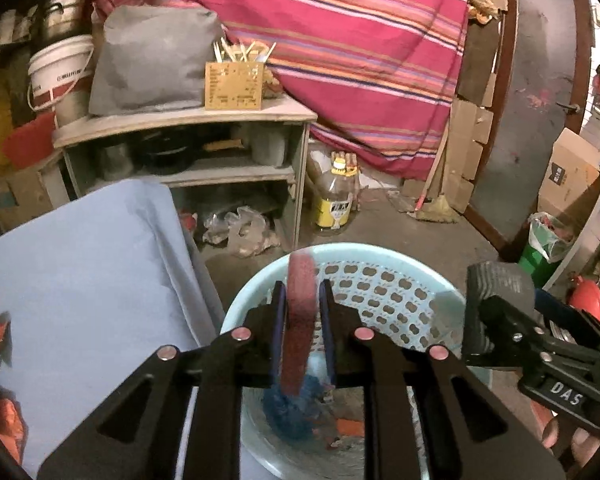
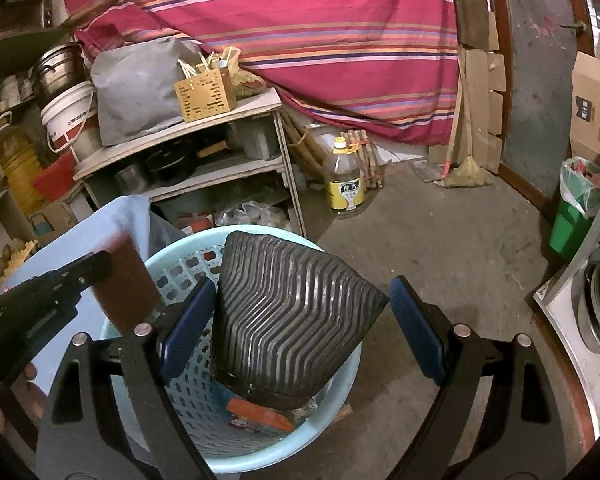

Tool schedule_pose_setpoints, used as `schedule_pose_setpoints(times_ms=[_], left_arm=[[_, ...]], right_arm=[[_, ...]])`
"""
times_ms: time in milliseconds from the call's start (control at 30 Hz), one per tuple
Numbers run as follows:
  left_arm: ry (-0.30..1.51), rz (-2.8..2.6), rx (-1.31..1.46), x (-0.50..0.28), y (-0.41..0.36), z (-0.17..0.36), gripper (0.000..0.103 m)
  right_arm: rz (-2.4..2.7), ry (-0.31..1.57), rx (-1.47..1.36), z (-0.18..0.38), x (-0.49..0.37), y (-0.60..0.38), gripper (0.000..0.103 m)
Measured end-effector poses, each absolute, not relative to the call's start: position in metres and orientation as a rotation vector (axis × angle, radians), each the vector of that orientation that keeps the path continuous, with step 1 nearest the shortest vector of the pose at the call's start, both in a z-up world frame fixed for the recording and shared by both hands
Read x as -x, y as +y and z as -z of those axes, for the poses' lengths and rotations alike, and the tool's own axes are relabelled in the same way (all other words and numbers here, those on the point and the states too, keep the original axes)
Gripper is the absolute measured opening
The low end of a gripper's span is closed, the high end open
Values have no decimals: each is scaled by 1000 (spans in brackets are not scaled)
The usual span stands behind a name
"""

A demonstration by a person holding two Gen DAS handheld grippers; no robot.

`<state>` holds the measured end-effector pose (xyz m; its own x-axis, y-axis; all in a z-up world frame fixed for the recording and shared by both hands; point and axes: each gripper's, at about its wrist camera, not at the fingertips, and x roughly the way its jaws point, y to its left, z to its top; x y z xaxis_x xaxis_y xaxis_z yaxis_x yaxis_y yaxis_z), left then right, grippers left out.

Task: Collect trash
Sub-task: 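Carry the black cup over the basket and open the right tool while the left tool holds the pad, then move the right tool back to the table while the left tool keeps holding the pad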

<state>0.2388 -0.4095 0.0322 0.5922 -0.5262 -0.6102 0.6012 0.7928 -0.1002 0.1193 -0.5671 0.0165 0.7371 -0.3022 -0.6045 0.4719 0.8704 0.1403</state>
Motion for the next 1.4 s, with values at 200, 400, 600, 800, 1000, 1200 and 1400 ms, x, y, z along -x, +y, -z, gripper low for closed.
schedule_pose_setpoints(times_ms=[200, 400, 600, 800, 1000, 1200, 1400], left_arm=[[633, 614, -103, -240, -395, -38, 73], [611, 543, -104, -237, -362, -45, 93], [608, 432, -61, -246, -300, -51, 98], [596, 315, -75, -248, -232, -52, 98], [612, 215, -125, -247, -159, -37, 98], [673, 125, -91, -255, -94, -5, 98], [722, 136, -97, -252, -84, 15, 98]], right_arm=[[420, 611, -296, -16, -124, -565, 87], [392, 609, -297, -18, -133, -555, 87], [389, 586, -277, -23, -143, -537, 98], [400, 581, -255, -27, -149, -519, 98], [389, 595, -235, -23, -160, -495, 99], [367, 594, -238, -24, -172, -470, 99], [348, 605, -195, -23, -183, -441, 99]])
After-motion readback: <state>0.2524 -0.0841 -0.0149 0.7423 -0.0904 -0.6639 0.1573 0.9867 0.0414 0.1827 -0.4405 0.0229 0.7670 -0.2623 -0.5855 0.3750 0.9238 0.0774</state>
